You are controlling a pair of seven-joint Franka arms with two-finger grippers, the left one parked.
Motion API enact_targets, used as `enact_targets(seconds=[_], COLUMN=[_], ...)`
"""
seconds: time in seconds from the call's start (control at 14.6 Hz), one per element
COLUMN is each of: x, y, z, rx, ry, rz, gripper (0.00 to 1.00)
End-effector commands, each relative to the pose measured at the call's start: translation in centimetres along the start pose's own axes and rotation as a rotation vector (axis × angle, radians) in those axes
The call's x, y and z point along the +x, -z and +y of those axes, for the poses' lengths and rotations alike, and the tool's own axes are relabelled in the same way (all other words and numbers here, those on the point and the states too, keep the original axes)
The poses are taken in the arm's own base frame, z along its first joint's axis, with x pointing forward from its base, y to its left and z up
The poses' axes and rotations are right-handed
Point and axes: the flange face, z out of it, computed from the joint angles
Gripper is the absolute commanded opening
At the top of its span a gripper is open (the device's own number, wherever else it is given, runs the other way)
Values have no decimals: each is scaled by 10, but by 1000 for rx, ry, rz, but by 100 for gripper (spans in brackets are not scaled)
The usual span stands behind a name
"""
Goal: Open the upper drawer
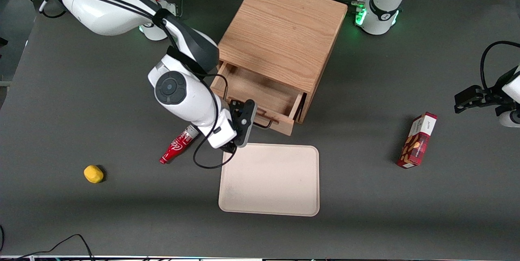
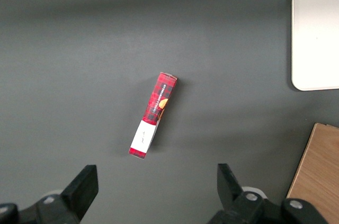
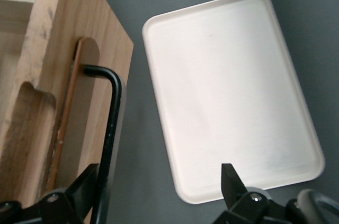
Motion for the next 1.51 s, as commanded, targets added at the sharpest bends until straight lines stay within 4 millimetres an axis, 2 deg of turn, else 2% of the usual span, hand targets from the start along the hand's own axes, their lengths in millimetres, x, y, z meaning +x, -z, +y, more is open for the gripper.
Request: enact_targets(seconds=[0.0,0.27,0.41,0.62,0.82,0.89,1.03,1.1,1.16,1.3,1.44], x=[-1,-10,-21,-30,-30,-34,-40,-40,-35,-63,-103], y=[-8,5,12,19,26,42,73,105,144,216,274], z=[22,56,75,92,94,101,102,96,82,70,53], rx=[-44,-83,-113,-156,-152,-150,-109,-114,-133,-206,-255], ry=[30,29,14,-16,-41,-73,-128,-186,-266,-460,-628], rz=[39,76,78,106,121,145,172,181,183,93,-45], gripper=[100,100,100,100,100,100,100,100,100,100,100])
